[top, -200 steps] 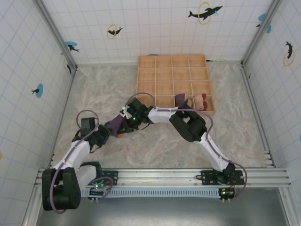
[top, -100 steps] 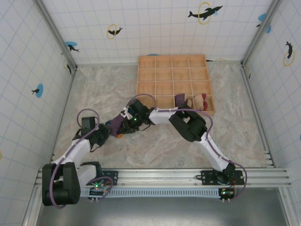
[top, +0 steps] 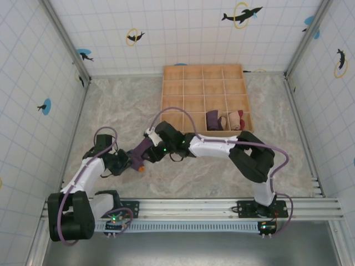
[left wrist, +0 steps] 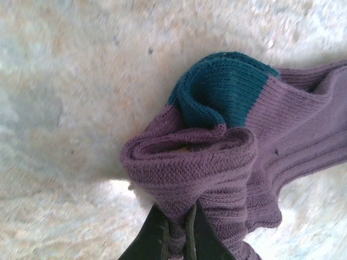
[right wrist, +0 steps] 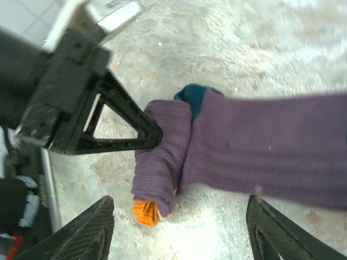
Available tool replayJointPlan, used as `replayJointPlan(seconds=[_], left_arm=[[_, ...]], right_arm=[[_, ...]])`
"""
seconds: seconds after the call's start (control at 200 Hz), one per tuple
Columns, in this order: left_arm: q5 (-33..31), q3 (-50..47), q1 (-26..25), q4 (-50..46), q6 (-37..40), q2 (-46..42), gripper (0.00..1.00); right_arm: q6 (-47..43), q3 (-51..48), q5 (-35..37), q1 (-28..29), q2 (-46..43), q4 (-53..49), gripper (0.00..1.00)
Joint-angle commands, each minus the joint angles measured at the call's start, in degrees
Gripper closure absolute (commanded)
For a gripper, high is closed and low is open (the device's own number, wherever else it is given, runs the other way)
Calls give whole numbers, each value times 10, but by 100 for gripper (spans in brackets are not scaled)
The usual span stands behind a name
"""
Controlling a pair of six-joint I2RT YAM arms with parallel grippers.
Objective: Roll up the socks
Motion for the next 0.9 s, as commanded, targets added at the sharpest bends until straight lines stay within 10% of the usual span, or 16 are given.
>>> replayJointPlan(seconds=[0.0, 0.305, 0.896], left_arm=[[0, 2, 2, -88, 18, -10, 100], [20, 19, 2, -93, 4, -9, 100], [34, 10, 1, -92, 14, -2, 100]], right_arm=[[-157, -41, 144, 51, -20, 40, 33], [-373, -140, 329, 173, 16, 234, 35], [-547, -117, 435, 208, 148, 410, 41]])
